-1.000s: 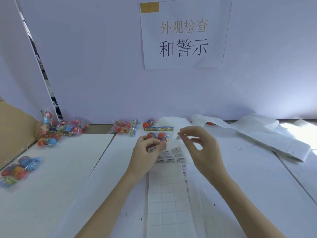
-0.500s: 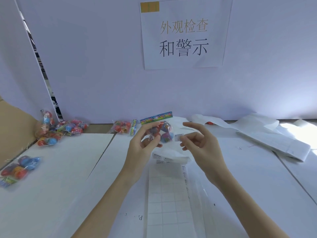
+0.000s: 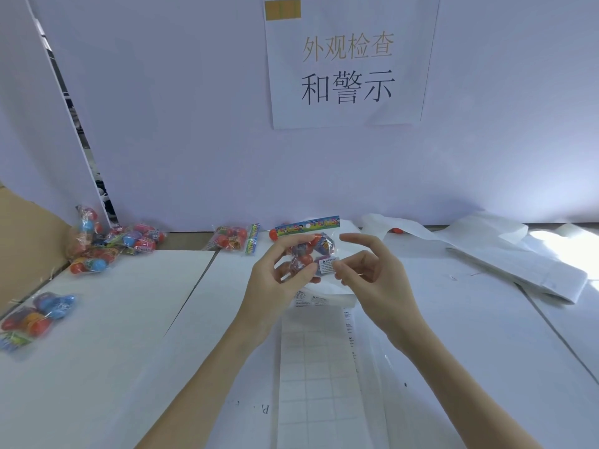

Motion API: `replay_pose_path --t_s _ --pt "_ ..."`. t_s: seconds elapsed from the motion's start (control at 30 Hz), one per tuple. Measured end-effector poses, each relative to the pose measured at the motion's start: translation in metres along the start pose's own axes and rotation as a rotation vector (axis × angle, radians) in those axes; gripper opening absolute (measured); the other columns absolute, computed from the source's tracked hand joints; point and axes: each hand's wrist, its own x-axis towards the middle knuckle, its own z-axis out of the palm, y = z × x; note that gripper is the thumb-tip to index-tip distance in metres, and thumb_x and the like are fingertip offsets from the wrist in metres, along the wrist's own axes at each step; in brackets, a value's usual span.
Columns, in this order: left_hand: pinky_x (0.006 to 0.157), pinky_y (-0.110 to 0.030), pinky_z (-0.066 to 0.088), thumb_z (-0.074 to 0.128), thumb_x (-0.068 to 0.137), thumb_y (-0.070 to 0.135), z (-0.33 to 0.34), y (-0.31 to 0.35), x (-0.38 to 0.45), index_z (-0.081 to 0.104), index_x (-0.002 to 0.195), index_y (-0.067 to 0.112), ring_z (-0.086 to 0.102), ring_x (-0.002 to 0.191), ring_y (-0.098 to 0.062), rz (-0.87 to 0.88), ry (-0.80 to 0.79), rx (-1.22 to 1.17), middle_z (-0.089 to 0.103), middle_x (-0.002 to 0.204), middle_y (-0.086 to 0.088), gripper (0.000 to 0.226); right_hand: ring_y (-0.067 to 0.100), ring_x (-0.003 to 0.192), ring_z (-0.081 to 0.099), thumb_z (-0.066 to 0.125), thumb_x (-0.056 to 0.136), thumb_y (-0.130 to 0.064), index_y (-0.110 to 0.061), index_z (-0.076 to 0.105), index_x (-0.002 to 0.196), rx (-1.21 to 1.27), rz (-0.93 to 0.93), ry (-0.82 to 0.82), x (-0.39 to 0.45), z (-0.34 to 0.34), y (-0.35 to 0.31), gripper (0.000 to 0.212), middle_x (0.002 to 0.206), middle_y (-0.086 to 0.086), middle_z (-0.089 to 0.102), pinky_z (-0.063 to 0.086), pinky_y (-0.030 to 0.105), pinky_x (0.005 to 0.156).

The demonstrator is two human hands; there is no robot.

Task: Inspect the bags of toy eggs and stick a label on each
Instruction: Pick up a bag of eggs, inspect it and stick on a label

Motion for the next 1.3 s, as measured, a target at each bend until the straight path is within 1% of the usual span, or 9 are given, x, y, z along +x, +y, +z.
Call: replay_pose_path --t_s 0.17,0.3,0.43,0.6,0.73,1.0,1.1,1.2,1.3 --pt "0.089 -0.043 0.063 0.069 0.097 0.004 0.000 0.000 -0.001 0.067 0.130 0.021 0.073 0.106 -0.031 0.008 -0.021 -0.019 0.068 0.131 -0.003 0.037 0.019 0.080 0.072 0.074 0.095 -0.009 -0.025 0.066 0.120 -0.014 -0.003 0.006 0.000 0.000 0.000 0.031 0.081 0.003 0.076 0.059 0.033 0.081" --pt "0.086 -0.039 0.063 0.079 0.092 0.009 0.004 0.001 -0.001 0.068 0.129 0.021 0.072 0.100 -0.027 0.010 0.001 -0.023 0.071 0.121 -0.005 0.040 0.015 0.079 0.072 0.075 0.095 -0.010 -0.026 0.065 0.121 -0.018 -0.005 0.007 0.000 0.000 0.000 0.032 0.081 0.002 0.076 0.058 0.026 0.079" --pt "0.081 -0.035 0.063 0.081 0.090 0.007 0.003 0.000 -0.001 0.070 0.125 0.023 0.070 0.092 -0.024 0.021 0.029 -0.003 0.072 0.113 -0.005 0.040 0.013 0.076 0.071 0.075 0.094 -0.010 -0.026 0.064 0.122 -0.024 -0.012 -0.004 0.000 0.002 0.001 0.035 0.080 0.001 0.076 0.055 0.020 0.076" --pt "0.081 -0.039 0.064 0.082 0.088 0.008 0.001 0.000 0.000 0.071 0.123 0.023 0.069 0.093 -0.020 0.034 0.063 0.002 0.072 0.116 -0.002 0.040 0.011 0.076 0.072 0.076 0.094 -0.010 -0.028 0.063 0.122 -0.050 -0.024 -0.012 0.000 0.003 0.002 0.035 0.080 -0.002 0.076 0.057 0.022 0.077" --pt "0.080 -0.037 0.064 0.082 0.088 0.006 0.002 0.000 0.000 0.071 0.121 0.025 0.070 0.092 -0.016 0.036 0.076 -0.001 0.072 0.115 0.000 0.040 0.010 0.077 0.072 0.076 0.093 -0.011 -0.030 0.063 0.119 -0.101 -0.047 0.009 0.000 0.002 0.002 0.035 0.080 -0.003 0.076 0.057 0.022 0.078" --pt "0.072 -0.030 0.061 0.080 0.090 0.008 0.003 0.001 0.000 0.072 0.120 0.026 0.071 0.086 -0.021 0.008 0.090 -0.012 0.072 0.106 0.003 0.036 0.011 0.081 0.073 0.074 0.095 -0.008 -0.029 0.064 0.119 -0.074 -0.092 0.024 0.000 0.003 0.001 0.034 0.080 -0.001 0.074 0.055 0.020 0.078" --pt "0.078 -0.038 0.063 0.075 0.096 0.017 0.004 0.000 0.000 0.071 0.124 0.026 0.073 0.081 -0.023 -0.019 0.086 -0.014 0.072 0.109 0.002 0.029 0.012 0.086 0.072 0.071 0.096 -0.005 -0.031 0.062 0.122 -0.070 -0.156 0.053 -0.002 0.005 0.002 0.037 0.079 -0.005 0.069 0.053 0.018 0.080" --pt "0.072 -0.032 0.061 0.072 0.099 0.020 0.007 -0.001 0.000 0.073 0.120 0.028 0.073 0.077 -0.024 -0.048 0.138 -0.029 0.071 0.113 -0.004 0.023 0.011 0.094 0.070 0.067 0.099 -0.006 -0.031 0.059 0.125 -0.211 -0.330 0.054 -0.007 0.009 0.000 0.037 0.085 -0.012 0.065 0.052 0.015 0.086" --pt "0.070 -0.029 0.060 0.071 0.099 0.013 0.001 -0.003 0.003 0.074 0.115 0.024 0.073 0.094 -0.027 -0.083 0.249 -0.079 0.071 0.117 -0.006 0.020 0.010 0.099 0.068 0.063 0.102 -0.006 -0.029 0.056 0.131 -0.367 -0.494 0.068 -0.008 0.010 -0.002 0.038 0.093 -0.017 0.061 0.051 0.017 0.091"
